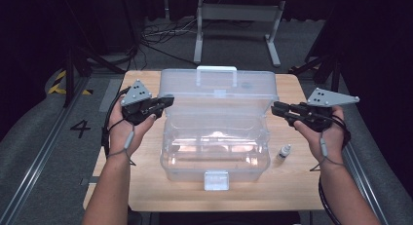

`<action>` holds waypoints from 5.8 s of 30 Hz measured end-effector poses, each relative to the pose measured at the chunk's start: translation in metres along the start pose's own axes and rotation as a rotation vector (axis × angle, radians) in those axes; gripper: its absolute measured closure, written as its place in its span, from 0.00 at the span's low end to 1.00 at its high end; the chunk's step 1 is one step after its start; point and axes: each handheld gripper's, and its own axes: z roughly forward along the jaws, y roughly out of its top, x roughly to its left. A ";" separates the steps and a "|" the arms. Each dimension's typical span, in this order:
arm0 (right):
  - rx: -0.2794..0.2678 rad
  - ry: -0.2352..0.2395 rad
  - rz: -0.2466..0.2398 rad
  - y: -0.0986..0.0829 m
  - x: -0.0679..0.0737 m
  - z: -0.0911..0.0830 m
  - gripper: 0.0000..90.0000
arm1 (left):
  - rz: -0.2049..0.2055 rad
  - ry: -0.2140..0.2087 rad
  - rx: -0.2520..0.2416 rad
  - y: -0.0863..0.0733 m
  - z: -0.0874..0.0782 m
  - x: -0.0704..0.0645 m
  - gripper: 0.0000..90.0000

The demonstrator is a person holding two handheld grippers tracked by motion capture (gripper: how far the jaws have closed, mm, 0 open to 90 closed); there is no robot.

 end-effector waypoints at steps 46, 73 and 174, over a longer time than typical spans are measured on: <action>-0.095 -0.332 -0.012 0.007 0.001 0.041 0.63 | 0.009 -0.028 0.032 -0.001 -0.001 0.000 0.89; -0.049 -0.309 0.012 0.012 -0.016 0.044 0.77 | -0.044 -0.077 0.083 -0.015 -0.029 0.000 0.90; -0.120 -0.340 0.052 0.021 -0.061 0.085 0.87 | -0.038 -0.379 0.367 -0.105 -0.019 -0.025 0.90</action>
